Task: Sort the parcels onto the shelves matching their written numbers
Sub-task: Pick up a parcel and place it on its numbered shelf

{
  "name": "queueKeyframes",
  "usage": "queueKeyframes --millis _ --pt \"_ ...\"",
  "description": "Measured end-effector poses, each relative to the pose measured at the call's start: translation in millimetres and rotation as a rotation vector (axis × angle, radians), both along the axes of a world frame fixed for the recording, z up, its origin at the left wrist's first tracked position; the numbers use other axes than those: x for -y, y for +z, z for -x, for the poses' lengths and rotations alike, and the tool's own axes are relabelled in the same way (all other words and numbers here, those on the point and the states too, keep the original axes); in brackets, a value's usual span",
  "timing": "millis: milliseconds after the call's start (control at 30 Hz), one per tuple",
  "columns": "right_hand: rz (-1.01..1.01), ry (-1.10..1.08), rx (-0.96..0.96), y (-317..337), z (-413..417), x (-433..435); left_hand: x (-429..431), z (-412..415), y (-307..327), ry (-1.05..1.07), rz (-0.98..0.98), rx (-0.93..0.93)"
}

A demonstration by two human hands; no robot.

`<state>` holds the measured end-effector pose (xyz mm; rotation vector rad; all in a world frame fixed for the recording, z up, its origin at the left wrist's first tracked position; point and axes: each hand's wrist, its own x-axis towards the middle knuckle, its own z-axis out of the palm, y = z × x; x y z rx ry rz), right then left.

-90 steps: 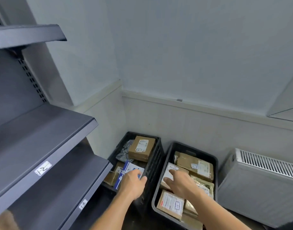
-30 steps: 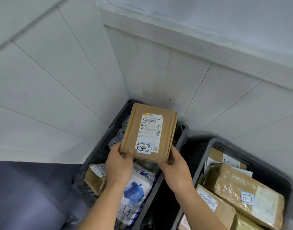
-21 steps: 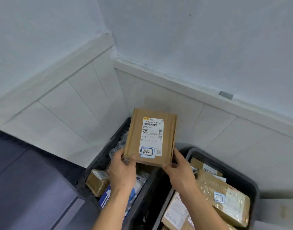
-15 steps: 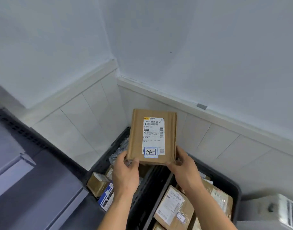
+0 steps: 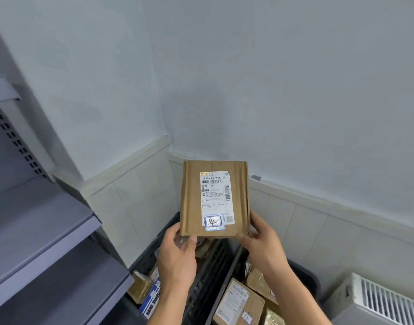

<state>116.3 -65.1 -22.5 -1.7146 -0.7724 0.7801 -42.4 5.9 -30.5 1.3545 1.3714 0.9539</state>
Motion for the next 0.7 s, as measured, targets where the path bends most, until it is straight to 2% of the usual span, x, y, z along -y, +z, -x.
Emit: queueKeyframes --millis 300,700 --pt "-0.028 0.073 0.105 16.7 58.2 60.9 67.9 67.3 18.1 0.013 -0.051 0.061" --pt "-0.054 0.192 0.112 32.9 98.2 116.1 148.4 113.8 31.4 0.167 -0.100 0.085"
